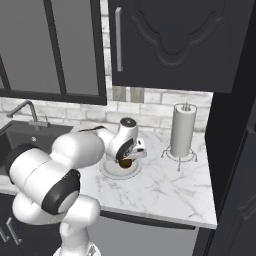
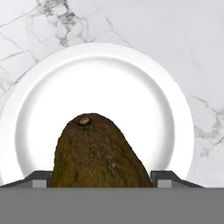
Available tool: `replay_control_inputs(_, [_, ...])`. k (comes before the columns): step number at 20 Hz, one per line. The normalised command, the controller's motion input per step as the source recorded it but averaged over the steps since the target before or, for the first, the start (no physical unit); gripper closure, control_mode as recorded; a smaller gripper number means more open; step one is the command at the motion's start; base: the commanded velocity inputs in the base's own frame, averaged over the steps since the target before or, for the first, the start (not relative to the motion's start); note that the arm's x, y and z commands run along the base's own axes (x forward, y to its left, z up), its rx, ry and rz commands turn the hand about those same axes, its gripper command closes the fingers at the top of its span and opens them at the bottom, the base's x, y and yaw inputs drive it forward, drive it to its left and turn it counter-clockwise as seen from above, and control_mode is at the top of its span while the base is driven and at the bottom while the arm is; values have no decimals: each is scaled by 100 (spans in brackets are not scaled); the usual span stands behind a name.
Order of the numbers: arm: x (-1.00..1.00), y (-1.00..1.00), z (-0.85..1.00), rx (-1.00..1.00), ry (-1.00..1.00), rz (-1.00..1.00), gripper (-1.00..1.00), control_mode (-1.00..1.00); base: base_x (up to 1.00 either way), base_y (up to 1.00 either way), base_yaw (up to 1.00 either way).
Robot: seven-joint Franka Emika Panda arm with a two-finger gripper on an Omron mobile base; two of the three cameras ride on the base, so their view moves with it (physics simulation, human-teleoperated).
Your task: Pick the avocado and bread from the counter and place them on the plate. Then pick the jam from the cabinet and place it next to the plate. Lastly close the cabinet door.
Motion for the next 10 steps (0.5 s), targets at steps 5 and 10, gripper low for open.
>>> replay_control_inputs(5, [0,0,-18,0,0,0,100,-100,0,0,0])
replay_control_inputs(10, [0,0,-18,0,0,0,100,-100,0,0,0])
